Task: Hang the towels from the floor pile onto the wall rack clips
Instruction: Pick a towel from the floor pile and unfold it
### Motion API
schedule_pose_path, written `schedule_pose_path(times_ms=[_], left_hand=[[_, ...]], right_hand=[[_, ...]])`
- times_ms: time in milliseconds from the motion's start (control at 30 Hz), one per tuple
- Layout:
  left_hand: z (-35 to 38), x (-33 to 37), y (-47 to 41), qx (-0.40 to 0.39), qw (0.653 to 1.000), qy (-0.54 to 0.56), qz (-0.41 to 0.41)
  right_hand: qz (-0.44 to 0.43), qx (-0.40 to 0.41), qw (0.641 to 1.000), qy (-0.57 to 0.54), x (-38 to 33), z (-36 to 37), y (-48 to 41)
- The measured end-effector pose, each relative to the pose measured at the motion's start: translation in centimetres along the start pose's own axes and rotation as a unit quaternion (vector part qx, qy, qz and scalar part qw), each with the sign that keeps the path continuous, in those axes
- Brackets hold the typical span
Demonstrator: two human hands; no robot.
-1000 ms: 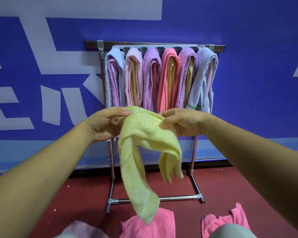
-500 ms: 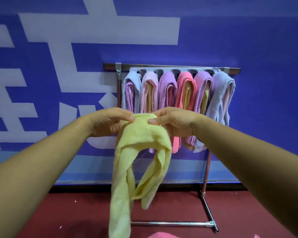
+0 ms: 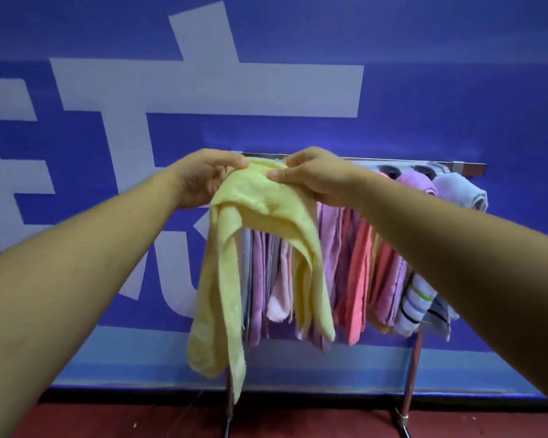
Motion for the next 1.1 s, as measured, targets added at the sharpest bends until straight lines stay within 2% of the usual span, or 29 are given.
schedule_pose_path(times_ms=[133,233,333,433,567,600,667,767,867,1000,1100], left_hand=[[-2.5,1.3,-4.1,0.051,0.997,0.054,-0.004],[-2.7,0.1,-7.0,0.073,0.994,0.075,-0.026],[-2.5,-3.1,-9.2,0.076,0.996,0.022,-0.047],[-2.5,-5.0,-10.1,0.109,0.994,-0.004,-0.018],[-2.9,-4.0,-11.2,0.184,0.977,0.086,0.067],[-2.8,-3.7,-11.3,0.208,0.973,0.072,0.075],[-2.5,-4.0,-11.6,0.254,0.965,-0.028,0.053],[-2.2,-4.9,-11.5,0.291,0.942,-0.163,0.031],[-2.5,-5.4,-10.6,0.291,0.942,-0.154,0.06],[-1.9,-4.9,-9.2,0.282,0.922,-0.216,0.157],[-0.9,-5.2,-8.2,0.242,0.935,-0.204,0.16]], right_hand=[[-0.03,0.102,0.993,0.06,-1.5,-1.7,-4.6],[-0.038,0.183,0.962,0.198,-0.5,-2.8,-7.3],[-0.028,0.167,0.917,0.362,2.1,-2.9,-8.6],[-0.057,0.161,0.898,0.406,3.8,-2.4,-9.1],[-0.107,0.191,0.877,0.429,4.1,-2.1,-9.4],[-0.113,0.2,0.874,0.428,4.2,-2.0,-9.4],[-0.107,0.19,0.855,0.471,4.4,-1.6,-9.2],[-0.103,0.117,0.825,0.543,5.0,-1.2,-8.6],[-0.137,0.088,0.805,0.571,5.5,-1.4,-7.8],[-0.15,0.155,0.768,0.603,5.8,-1.5,-7.7],[-0.129,0.181,0.753,0.619,5.8,-0.9,-7.9]])
Point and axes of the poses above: each hand's wrist, its own y-axis away from the middle knuckle, its own z-axis out of the palm, x = y × z, the point moved 2 cm from there along -y, towards the middle knuckle, and after that the axes turned 4 degrees about -z, right-handed, at the moved point
